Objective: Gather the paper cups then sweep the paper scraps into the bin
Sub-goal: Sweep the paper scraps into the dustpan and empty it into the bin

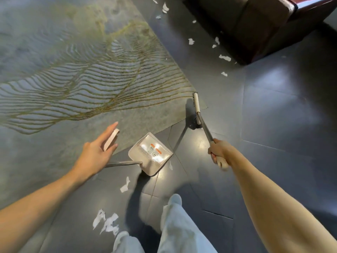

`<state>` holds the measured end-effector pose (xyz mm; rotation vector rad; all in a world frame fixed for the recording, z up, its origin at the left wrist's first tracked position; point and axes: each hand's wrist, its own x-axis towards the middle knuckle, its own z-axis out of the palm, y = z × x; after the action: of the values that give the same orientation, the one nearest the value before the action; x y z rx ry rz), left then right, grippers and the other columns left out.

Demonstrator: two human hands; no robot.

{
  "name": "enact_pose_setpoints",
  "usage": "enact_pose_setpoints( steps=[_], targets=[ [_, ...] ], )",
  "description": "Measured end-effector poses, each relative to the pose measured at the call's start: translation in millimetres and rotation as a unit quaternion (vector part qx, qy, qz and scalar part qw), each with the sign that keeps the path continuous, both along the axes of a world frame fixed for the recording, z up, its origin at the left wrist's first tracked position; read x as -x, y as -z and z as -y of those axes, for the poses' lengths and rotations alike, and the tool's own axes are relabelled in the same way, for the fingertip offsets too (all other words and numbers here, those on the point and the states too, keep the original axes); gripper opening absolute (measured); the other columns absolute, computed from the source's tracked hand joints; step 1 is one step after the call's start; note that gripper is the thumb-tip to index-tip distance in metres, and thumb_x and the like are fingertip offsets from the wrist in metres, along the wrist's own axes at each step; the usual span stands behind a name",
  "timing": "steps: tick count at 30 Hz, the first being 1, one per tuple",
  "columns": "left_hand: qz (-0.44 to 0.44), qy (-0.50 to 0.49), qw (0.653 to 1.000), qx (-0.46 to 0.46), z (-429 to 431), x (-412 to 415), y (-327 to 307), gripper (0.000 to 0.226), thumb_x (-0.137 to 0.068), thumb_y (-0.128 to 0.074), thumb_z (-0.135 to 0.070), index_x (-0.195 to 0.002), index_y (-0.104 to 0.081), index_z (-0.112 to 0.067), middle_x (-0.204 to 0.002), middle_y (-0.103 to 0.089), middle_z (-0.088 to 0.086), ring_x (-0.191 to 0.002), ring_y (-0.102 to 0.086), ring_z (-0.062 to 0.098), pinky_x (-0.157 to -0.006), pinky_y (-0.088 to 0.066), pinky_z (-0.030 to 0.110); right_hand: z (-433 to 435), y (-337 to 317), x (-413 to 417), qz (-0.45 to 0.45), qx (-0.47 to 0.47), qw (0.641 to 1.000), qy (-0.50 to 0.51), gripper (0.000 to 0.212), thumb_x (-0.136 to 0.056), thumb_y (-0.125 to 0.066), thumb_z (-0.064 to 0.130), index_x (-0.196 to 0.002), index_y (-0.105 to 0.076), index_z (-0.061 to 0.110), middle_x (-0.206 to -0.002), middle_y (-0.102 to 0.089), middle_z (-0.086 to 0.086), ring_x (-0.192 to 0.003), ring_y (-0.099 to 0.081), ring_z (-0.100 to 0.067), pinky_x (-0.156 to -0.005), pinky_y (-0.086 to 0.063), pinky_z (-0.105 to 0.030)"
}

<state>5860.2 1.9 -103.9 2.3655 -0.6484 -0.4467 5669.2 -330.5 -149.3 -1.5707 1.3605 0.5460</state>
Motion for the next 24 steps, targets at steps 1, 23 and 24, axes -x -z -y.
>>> enact_pose_setpoints(
  steps=[1, 23, 24],
  targets=[
    [-0.003, -0.004, 1.0, 0.001, 0, -1, 1, 0.072, -0.09, -0.066, -0.014, -0.131, -0.032, -0.063, -0.134, -0.056, -0.008, -0.1, -0.059, 0.007, -0.081, -0.028, -0.005, 1, 6, -2, -0.007, -0.015, 1.0, -0.006, 0.029, -0.09, -0.042, 0.003, -0.118, -0.051, 0.005, -0.069, -0.056, -0.011, -0.045, -0.046, -0.017, -0.054, -0.045, -0.029],
    [-0.027, 0.038, 0.996, 0.07, -286, 4, -37, 0.072, -0.087, -0.068, -0.006, -0.129, -0.039, -0.057, -0.117, -0.053, -0.02, -0.099, -0.042, -0.023, -0.077, -0.027, -0.011, -354, -46, 62, -0.074, -0.1, 0.987, -0.103, 0.054, -0.09, -0.045, 0.006, -0.14, -0.034, 0.022, -0.109, -0.062, -0.02, -0.069, -0.052, -0.02, -0.075, -0.052, -0.035],
    [-0.026, 0.027, 0.997, 0.068, -308, 5, -39, 0.072, -0.087, -0.068, -0.005, -0.13, -0.039, -0.055, -0.116, -0.055, -0.017, -0.097, -0.047, -0.018, -0.075, -0.028, -0.011, -380, -47, 64, -0.07, -0.1, 0.988, -0.099, 0.054, -0.09, -0.045, 0.006, -0.141, -0.034, 0.022, -0.106, -0.062, -0.02, -0.069, -0.052, -0.02, -0.077, -0.053, -0.036]
  ],
)
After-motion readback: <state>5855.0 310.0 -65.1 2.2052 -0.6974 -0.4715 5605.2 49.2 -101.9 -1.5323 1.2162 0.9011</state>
